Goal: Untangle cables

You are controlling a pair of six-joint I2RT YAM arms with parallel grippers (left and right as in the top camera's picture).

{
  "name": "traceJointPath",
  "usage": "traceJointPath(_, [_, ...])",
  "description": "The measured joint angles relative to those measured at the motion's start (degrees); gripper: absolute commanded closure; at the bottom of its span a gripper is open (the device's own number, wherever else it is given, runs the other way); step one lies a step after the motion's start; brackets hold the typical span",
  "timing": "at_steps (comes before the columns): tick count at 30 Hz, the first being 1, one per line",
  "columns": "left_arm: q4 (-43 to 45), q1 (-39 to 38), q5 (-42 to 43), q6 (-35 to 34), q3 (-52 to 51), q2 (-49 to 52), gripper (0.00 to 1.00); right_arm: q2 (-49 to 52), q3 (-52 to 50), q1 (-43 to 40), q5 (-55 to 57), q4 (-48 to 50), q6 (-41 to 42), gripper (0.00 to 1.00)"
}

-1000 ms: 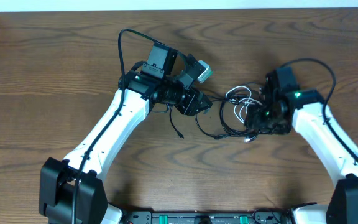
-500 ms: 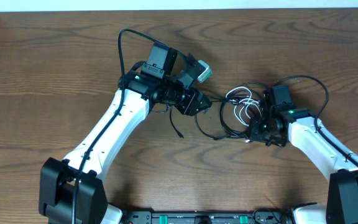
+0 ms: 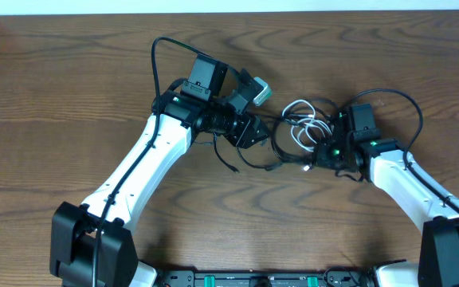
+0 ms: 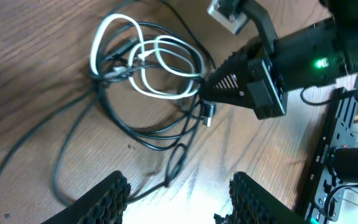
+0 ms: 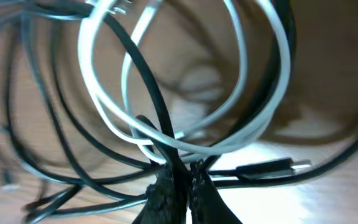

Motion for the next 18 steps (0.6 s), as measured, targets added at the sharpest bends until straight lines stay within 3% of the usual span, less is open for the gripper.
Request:
traceJointPath(10, [0.0, 0.0, 2.1, 0.0, 0.0, 0.0, 0.51, 0.0, 3.3, -3.0, -12.9, 10.0, 10.1, 0.99])
traceJointPath(18, [2.8, 0.0, 13.4, 0.0, 0.0, 0.0, 0.53, 0.0, 6.3, -3.3, -21.5, 16.8, 19.1, 0.99])
